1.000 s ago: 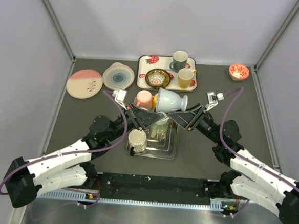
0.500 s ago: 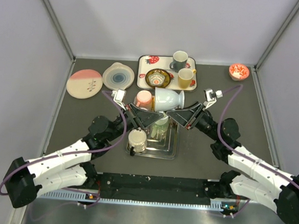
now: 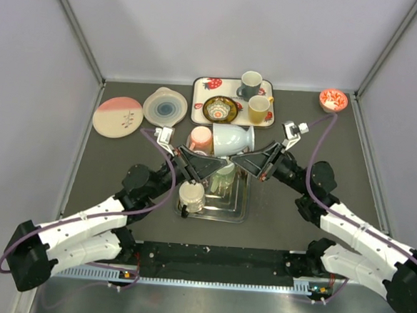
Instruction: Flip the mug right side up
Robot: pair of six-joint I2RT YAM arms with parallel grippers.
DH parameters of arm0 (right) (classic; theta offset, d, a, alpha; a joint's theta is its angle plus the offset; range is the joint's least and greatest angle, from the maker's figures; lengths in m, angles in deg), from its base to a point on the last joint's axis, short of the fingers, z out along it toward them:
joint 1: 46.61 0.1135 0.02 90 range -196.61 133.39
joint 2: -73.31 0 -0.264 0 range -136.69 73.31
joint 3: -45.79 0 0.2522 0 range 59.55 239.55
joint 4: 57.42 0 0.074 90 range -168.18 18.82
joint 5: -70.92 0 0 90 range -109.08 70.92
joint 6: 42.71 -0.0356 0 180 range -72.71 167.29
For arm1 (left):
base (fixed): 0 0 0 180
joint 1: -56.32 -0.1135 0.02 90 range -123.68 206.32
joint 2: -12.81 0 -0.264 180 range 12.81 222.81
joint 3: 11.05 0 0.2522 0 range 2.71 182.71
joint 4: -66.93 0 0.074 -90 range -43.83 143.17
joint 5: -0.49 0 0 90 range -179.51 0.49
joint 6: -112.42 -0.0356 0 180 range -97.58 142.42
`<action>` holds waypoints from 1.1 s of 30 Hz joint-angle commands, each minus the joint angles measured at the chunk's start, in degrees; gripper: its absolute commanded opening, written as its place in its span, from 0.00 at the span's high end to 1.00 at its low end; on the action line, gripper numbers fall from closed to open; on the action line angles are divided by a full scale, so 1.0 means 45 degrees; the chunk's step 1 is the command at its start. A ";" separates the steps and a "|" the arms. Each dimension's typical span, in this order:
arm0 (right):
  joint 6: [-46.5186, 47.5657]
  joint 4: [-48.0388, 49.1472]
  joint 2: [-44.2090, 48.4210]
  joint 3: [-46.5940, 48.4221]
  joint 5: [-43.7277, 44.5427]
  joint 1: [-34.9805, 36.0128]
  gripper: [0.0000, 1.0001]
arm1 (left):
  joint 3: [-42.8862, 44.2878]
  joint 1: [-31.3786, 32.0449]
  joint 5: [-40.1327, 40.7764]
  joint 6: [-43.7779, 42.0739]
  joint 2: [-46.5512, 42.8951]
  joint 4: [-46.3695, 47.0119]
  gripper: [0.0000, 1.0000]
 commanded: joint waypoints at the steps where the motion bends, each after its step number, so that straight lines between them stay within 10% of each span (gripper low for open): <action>1: 0.1553 -0.0600 0.0951 0.0796 -0.0336 0.0127 1.00 | -0.0309 0.0446 -0.0891 -0.0243 -0.0395 -0.0781 0.70; 12: 0.2412 -0.2628 0.2339 0.0932 -0.0259 0.0127 1.00 | -0.0857 0.0426 0.1434 -0.0984 -0.2250 -0.2514 0.49; 22: 0.8170 -1.4301 0.3961 0.4115 0.2549 0.0341 1.00 | 0.0352 0.0426 0.5919 -0.3913 -0.5666 -1.0165 0.45; 33: 1.0129 -1.8531 0.2284 0.4332 0.7123 0.2370 1.00 | 0.1936 0.0407 1.0576 -0.4638 -0.6022 -1.4863 0.44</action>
